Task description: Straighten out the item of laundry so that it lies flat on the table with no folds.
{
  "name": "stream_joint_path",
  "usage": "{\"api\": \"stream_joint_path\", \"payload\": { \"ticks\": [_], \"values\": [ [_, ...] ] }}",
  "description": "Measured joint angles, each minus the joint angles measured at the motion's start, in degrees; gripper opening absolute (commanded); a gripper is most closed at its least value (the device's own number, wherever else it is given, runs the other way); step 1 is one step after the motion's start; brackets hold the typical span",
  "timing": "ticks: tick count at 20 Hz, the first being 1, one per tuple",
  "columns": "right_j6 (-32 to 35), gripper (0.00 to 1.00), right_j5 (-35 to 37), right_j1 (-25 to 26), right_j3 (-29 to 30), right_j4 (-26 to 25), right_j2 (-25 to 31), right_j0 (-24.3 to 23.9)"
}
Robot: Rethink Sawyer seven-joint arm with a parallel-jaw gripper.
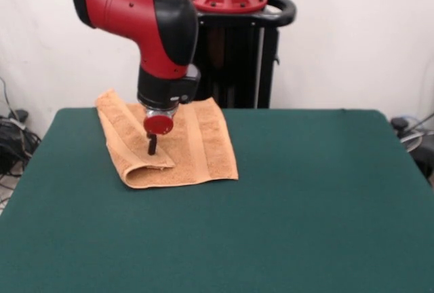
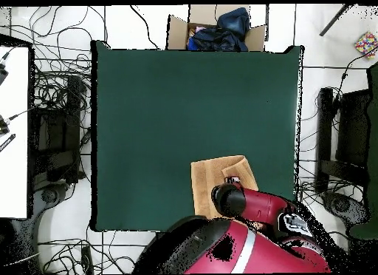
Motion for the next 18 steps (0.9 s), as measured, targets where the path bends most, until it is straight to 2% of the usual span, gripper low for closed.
{"api": "stream_joint_path", "payload": {
  "ticks": [2, 3, 18],
  "values": [
    [0.0, 1.00, -0.5, 0.4, -0.5, 0.1, -0.7, 0.9],
    [0.0, 0.00, -0.8, 0.6, -0.8, 0.2, -1.0, 1.4],
    [0.0, 0.00, -1.3, 1.1, -1.3, 0.5, -1.4, 1.6]
  ]
}}
